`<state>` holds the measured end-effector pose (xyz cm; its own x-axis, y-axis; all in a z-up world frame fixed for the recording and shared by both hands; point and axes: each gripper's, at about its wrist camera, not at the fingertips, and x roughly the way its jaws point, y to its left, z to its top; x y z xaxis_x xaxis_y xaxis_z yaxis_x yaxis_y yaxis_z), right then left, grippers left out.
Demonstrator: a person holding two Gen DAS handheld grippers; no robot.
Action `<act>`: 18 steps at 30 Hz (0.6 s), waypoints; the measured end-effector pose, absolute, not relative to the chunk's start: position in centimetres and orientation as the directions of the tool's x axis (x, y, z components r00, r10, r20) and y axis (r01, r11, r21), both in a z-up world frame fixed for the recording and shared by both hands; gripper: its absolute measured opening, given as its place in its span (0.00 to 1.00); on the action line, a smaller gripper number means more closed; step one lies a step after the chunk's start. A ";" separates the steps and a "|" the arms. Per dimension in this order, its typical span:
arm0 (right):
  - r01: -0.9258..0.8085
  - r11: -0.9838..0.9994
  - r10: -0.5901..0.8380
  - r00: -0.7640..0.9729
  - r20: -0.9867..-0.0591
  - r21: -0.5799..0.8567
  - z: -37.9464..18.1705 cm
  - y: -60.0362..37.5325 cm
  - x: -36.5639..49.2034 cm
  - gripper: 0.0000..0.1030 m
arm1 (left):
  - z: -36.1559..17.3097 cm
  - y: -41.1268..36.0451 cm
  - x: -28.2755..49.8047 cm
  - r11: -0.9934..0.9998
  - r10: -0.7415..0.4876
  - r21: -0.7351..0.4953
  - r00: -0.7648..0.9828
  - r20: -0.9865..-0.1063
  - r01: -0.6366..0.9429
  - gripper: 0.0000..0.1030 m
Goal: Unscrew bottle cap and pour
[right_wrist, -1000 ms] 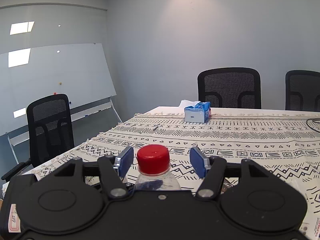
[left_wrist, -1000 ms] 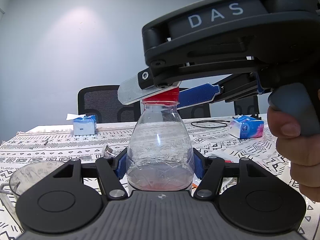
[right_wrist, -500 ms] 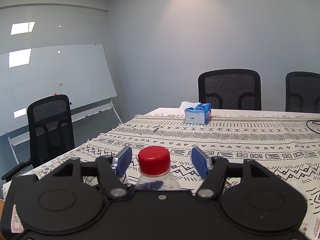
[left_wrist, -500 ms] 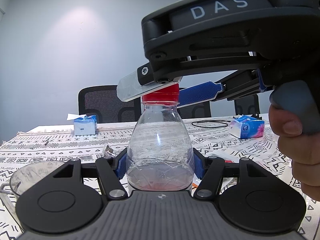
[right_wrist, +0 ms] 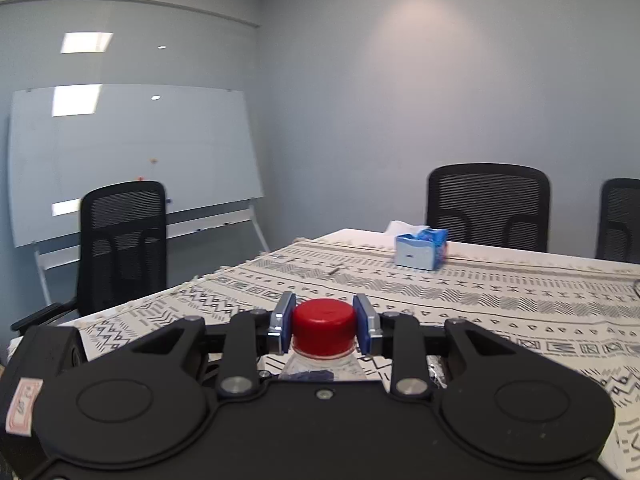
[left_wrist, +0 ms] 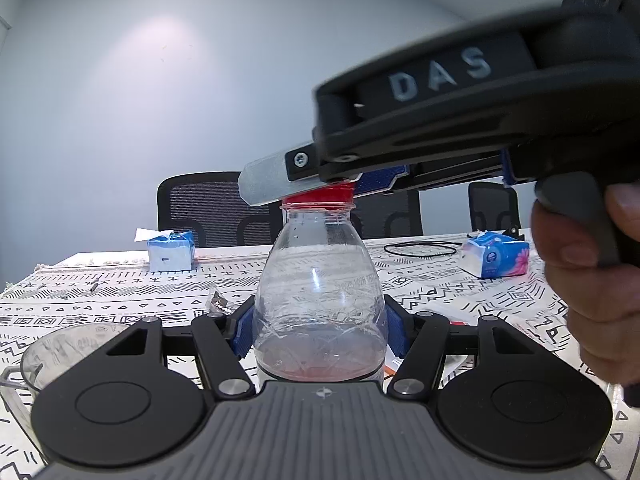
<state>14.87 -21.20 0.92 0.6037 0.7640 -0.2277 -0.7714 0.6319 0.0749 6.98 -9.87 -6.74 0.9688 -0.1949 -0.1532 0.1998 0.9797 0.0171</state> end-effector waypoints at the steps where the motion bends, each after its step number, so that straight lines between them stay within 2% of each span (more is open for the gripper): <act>1: -0.793 0.604 0.785 0.576 -0.226 0.078 0.9 -21.5 15.4 0.32 | -6.7 -9.8 7.0 0.980 -0.196 0.015 0.969 -0.154 0.200 0.57; 6: -0.891 0.452 0.883 0.441 -0.162 0.038 0.2 -22.7 17.6 0.32 | -6.7 -9.9 7.0 0.979 -0.198 0.012 0.968 -0.155 0.202 0.57; 10: -0.930 0.362 0.922 0.367 -0.122 -0.065 -0.3 -23.1 17.3 0.33 | -6.7 -10.0 6.8 0.977 -0.207 0.011 0.966 -0.157 0.211 0.57; 14: -0.951 0.283 0.947 0.298 -0.119 -0.124 -0.2 -23.5 17.4 0.33 | -6.7 -10.0 6.8 0.976 -0.211 0.012 0.965 -0.158 0.215 0.57; 18: -0.956 0.275 0.949 0.287 -0.129 -0.103 0.2 -23.8 17.9 0.33 | -6.7 -10.1 6.8 0.976 -0.212 0.014 0.964 -0.157 0.217 0.57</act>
<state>17.90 -23.84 0.18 0.2867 0.9493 -0.1289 -0.9560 0.2747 -0.1030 6.76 -10.07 -6.71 0.9644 -0.2125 -0.1573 0.2172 0.9760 0.0136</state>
